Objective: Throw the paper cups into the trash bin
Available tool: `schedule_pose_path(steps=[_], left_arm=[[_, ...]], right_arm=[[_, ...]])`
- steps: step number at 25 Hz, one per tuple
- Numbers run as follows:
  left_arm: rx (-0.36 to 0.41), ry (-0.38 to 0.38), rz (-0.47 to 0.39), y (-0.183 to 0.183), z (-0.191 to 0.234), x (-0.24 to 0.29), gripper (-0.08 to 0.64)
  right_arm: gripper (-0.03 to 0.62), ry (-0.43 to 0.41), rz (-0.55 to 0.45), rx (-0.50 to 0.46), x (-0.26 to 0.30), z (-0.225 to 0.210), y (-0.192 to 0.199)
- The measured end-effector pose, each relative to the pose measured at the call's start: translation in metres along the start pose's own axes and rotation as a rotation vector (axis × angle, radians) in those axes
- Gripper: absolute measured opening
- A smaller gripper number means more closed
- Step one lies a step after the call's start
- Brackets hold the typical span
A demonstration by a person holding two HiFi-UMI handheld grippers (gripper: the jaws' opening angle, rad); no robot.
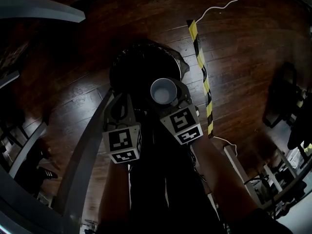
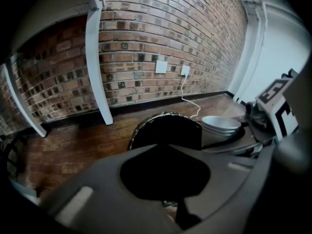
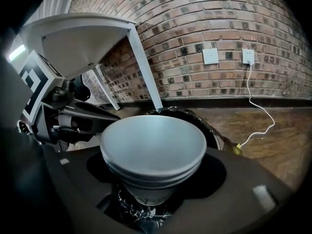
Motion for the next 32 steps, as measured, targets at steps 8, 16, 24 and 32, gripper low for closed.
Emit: schedule_pose_path(steps=[8, 16, 24, 32], left_arm=[[0.014, 0.029, 0.024, 0.01, -0.006, 0.001, 0.005], [-0.035, 0.042, 0.014, -0.003, -0.011, -0.009, 0.005], [-0.085, 0.05, 0.017, -0.027, -0.019, -0.047, 0.005], [-0.099, 0.05, -0.122, -0.104, -0.022, -0.103, 0.005]], right_arm=[[0.375, -0.002, 0.047, 0.034, 0.017, -0.002, 0.014], [0.423, -0.004, 0.054, 0.02, 0.008, 0.004, 0.003], [0.423, 0.02, 0.013, -0.024, -0.026, 0.017, -0.038], [0.379, 0.034, -0.02, -0.13, -0.072, 0.033, -0.103]])
Point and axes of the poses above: the fingertips, and each gripper's own axes: x forward along the fingers, z to its left, y out of its underside, the point moved 3 cm from there along -x, backward along the fingers, and after that the axes turned 12 degrees about -y, right-handed, at the moved point
